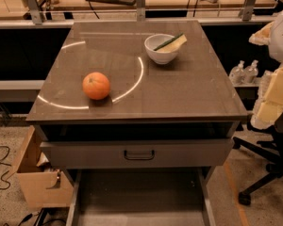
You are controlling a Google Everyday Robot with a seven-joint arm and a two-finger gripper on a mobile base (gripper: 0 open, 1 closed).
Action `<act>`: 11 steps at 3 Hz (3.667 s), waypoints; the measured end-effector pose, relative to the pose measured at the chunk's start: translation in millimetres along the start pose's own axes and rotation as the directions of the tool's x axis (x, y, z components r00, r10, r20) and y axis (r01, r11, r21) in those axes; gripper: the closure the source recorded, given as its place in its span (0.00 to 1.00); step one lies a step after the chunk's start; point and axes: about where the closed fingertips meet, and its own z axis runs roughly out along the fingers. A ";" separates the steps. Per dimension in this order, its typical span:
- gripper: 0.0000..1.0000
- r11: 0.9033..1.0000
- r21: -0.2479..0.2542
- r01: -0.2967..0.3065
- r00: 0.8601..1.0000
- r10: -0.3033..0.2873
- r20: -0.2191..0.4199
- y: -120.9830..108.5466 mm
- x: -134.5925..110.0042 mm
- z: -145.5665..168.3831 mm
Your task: Pick sponge from white bowl and place on counter
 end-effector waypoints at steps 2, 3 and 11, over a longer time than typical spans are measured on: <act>0.00 1.000 0.024 -0.012 1.000 0.011 0.010 -8.0 -2.1 -2.1; 0.00 0.993 0.078 -0.093 0.992 0.086 0.093 -48.0 -10.8 1.1; 0.00 0.902 -0.180 -0.392 0.610 0.401 0.683 -239.7 -134.4 188.2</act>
Offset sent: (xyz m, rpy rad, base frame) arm 0.0155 -0.0026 0.0046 0.0159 -0.0307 -0.0276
